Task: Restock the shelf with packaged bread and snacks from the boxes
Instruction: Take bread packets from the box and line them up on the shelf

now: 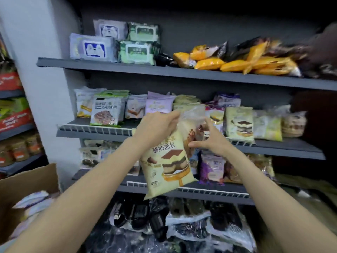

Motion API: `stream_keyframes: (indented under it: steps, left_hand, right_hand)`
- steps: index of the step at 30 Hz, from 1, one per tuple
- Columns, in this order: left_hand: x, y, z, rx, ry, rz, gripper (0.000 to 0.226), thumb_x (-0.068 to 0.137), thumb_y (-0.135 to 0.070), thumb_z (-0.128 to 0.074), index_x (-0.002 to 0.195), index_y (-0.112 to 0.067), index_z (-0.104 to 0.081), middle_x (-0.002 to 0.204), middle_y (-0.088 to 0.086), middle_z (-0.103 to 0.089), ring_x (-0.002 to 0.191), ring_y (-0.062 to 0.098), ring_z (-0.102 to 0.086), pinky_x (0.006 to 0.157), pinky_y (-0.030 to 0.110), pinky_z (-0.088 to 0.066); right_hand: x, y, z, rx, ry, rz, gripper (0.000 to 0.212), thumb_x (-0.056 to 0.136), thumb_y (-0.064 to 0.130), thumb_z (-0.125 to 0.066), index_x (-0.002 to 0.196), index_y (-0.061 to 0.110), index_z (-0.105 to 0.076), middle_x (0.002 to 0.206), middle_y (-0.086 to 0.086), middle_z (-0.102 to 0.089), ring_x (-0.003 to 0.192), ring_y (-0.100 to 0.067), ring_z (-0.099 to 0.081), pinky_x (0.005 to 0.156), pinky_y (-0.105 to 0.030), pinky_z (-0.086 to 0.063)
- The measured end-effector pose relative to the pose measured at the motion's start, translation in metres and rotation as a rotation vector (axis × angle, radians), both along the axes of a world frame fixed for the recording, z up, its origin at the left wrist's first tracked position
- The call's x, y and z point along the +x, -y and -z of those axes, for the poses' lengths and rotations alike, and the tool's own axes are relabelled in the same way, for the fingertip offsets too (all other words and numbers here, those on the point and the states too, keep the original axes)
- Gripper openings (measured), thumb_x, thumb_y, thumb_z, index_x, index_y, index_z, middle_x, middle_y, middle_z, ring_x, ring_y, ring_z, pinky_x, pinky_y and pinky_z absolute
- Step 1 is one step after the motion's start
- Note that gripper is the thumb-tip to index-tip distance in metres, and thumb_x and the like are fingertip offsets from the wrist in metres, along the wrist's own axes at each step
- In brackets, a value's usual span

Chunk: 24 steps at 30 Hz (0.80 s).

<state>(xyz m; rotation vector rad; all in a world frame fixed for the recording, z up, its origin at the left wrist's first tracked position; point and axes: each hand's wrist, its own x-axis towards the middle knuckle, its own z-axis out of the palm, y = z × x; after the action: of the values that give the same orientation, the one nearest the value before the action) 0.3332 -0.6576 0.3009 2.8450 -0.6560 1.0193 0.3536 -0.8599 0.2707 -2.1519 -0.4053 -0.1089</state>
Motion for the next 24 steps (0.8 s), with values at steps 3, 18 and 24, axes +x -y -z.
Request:
stream_keyframes:
  steps: [3,18,24]
  left_hand:
    - [0.013,0.073,-0.004,-0.057,-0.012,0.028,0.022,0.099,-0.032,-0.036,0.110,-0.018,-0.049,0.093,0.012,-0.067,0.085,0.035,-0.060,0.060,0.034,-0.035]
    - [0.102,0.319,-0.021,-0.078,-0.008,0.018,0.019,0.101,-0.032,-0.035,0.108,-0.020,-0.048,0.072,0.004,-0.059,0.068,0.028,-0.059,0.061,0.035,-0.047]
    - [0.145,0.363,-0.020,-0.024,0.009,0.023,0.029,0.099,-0.043,-0.034,0.113,-0.020,-0.044,0.074,0.002,-0.060,0.062,0.023,-0.052,0.055,0.034,-0.041]
  right_hand:
    - [0.009,0.072,-0.011,-0.072,0.077,0.040,0.049,0.064,0.026,-0.085,0.097,0.028,-0.048,0.107,0.004,-0.048,0.103,-0.013,-0.046,0.071,-0.013,-0.036]
    - [0.077,0.312,-0.034,-0.182,0.246,0.270,0.067,0.052,0.040,-0.088,0.105,0.015,-0.057,0.104,-0.003,-0.057,0.092,-0.018,-0.056,0.073,-0.027,-0.042]
    - [0.102,0.359,-0.036,-0.292,0.304,0.340,0.067,0.058,0.039,-0.087,0.109,0.013,-0.052,0.100,-0.002,-0.063,0.095,-0.022,-0.060,0.084,-0.039,-0.050]
